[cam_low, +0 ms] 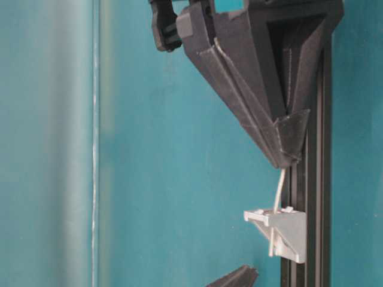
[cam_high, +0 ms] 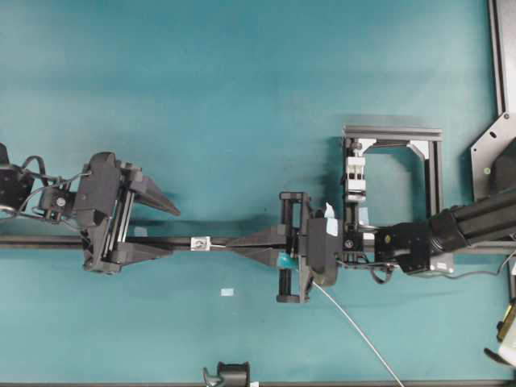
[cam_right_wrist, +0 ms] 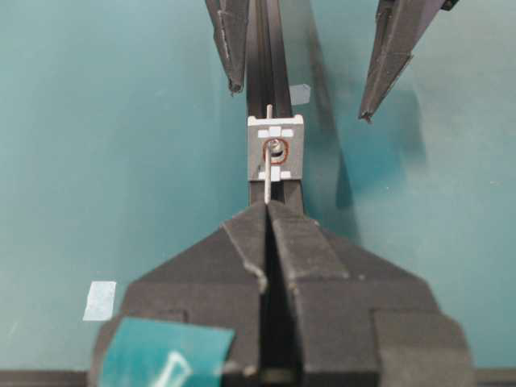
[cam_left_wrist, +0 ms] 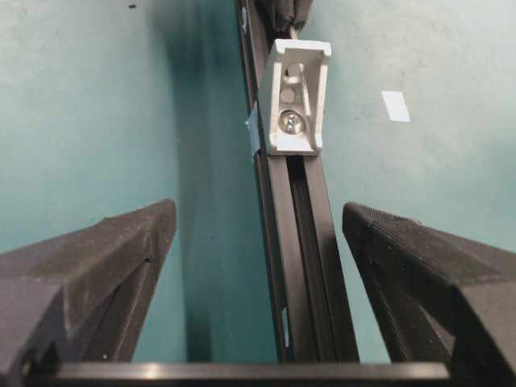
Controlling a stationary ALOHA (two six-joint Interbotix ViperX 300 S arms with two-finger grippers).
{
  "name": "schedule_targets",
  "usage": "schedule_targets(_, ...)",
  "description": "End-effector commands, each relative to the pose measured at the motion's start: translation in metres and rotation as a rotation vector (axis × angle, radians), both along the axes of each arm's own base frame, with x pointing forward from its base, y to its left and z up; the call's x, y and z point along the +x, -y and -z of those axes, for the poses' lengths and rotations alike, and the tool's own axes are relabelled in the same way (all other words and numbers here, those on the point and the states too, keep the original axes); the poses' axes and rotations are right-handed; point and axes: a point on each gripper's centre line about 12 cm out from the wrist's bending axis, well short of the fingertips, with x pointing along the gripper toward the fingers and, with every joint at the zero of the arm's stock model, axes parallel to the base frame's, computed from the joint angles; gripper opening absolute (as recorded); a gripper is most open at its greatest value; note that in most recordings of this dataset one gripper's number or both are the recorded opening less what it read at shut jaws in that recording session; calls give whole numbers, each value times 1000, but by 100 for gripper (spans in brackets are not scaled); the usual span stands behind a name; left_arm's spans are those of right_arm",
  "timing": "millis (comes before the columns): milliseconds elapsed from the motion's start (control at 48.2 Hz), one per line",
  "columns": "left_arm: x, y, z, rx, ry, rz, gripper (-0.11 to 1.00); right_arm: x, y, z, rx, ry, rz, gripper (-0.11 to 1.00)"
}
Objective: Insert the wire into the hole on the left side and pull it with the left arm.
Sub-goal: 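Push the wire tip leftward through the bracket hole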
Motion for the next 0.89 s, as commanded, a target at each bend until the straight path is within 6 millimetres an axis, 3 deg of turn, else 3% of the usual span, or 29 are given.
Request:
schedule_targets(0,3,1,-8,-7,31,3,65,6,1,-8,8,20,7,1)
schedule_targets(872,2,1,-7,-4,24,3,65,21,7,-15,9,44,27,1)
